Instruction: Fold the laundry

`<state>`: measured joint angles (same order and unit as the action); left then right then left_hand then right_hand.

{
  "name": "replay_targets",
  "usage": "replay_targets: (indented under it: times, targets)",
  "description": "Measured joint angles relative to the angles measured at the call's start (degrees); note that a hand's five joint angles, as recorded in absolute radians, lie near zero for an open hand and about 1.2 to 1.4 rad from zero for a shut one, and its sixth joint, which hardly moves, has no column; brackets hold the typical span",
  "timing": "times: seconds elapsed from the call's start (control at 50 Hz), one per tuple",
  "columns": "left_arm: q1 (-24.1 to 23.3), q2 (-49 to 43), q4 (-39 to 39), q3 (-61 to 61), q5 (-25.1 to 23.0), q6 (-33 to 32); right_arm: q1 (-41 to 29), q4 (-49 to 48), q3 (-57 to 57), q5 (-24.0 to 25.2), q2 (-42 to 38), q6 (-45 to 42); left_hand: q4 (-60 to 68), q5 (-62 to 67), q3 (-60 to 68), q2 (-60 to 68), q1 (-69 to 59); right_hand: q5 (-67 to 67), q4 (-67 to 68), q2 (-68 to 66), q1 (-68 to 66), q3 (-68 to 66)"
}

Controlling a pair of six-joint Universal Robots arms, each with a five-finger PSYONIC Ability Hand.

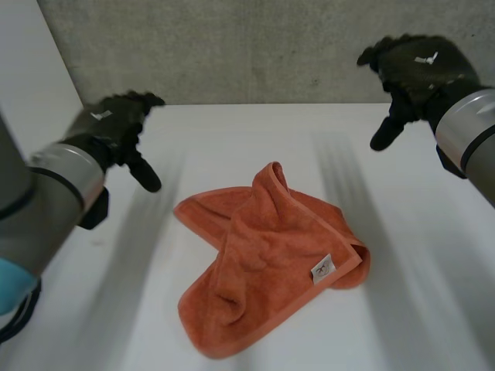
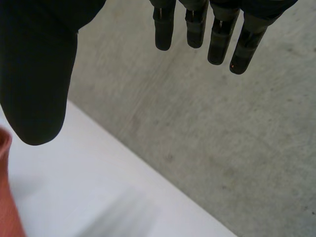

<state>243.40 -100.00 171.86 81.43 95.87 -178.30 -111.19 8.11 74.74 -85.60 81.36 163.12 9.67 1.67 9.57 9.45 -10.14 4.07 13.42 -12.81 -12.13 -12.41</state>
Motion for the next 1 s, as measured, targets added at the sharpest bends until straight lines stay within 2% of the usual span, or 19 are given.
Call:
replay_targets:
  times: [0.18,0.26,0.3,0.44,0.5,0.64,0.78,0.9,0.94,0.96,0.98,1.0]
  targets:
    - [-3.23,-8.82,3.68,-0.75,-1.54,-1.44,-1.62,4.89,-0.36,-0.3,-6.4,-8.7,0.15,0.0,0.13,0.38,0.0,0.0,0.0,0.0,0.0,0.0]
    - [-5.46,-10.11,5.09,-1.09,-1.74,-0.06,-1.92,5.98,-0.46,-0.43,-8.79,-10.74,0.37,0.0,0.53,0.72,0.0,0.0,0.0,0.0,0.0,0.0]
    - [-8.36,-10.59,6.24,-2.11,-1.58,3.32,-1.87,6.29,0.11,-0.32,-10.77,-11.77,1.77,0.01,1.91,2.04,-1.39,0.0,0.0,0.0,0.0,0.0]
    - [-12.75,-12.14,6.86,-5.31,-0.67,9.43,-0.99,5.75,2.68,0.06,-12.83,-11.24,5.44,3.45,5.52,5.71,-5.0,0.0,-0.01,0.0,0.0,0.0]
    - [-16.31,-16.68,7.38,-9.85,1.55,12.6,0.36,2.54,7.39,0.4,-13.46,-9.13,6.04,4.09,6.13,6.26,-5.53,0.0,0.0,0.0,0.0,0.0]
    - [-19.36,-25.49,10.4,-16.86,4.74,13.66,1.37,-3.93,14.18,1.17,-13.3,-6.83,6.56,4.51,6.54,6.73,-5.93,0.0,0.0,0.0,0.0,0.0]
    - [-19.78,-32.84,13.82,-21.82,5.83,13.1,2.01,-6.7,18.06,1.65,-13.17,-6.2,8.16,6.09,8.2,8.36,-7.73,0.0,0.01,0.0,0.0,0.0]
    - [-19.69,-37.2,15.8,-23.71,5.96,12.31,2.77,-6.92,18.92,2.82,-13.69,-5.97,22.27,19.23,22.34,22.45,-21.69,0.08,0.19,-0.27,-0.07,-0.39]
    - [-19.66,-37.93,16.18,-23.72,6.1,11.6,2.94,-7.12,18.94,3.54,-14.18,-5.89,34.72,32.68,34.84,34.98,-35.62,3.77,3.94,-4.75,-3.43,-4.87]
    - [-19.64,-38.05,16.24,-23.68,6.23,11.3,2.99,-7.26,18.93,3.79,-14.39,-5.86,34.72,32.68,34.84,34.98,-35.62,7.97,8.71,-9.17,-7.64,-9.71]
    - [-19.6,-38.15,16.34,-23.49,6.66,10.48,3.07,-7.63,18.9,4.28,-14.85,-5.83,44.65,42.74,44.77,45.31,-45.1,18.43,19.88,-20.76,-17.57,-20.93]
    - [-19.58,-38.08,16.37,-23.36,6.96,10.03,3.11,-7.92,18.87,4.56,-15.2,-5.86,46.3,44.36,46.86,47.02,-46.67,27.3,29.3,-30.49,-26.67,-30.36]
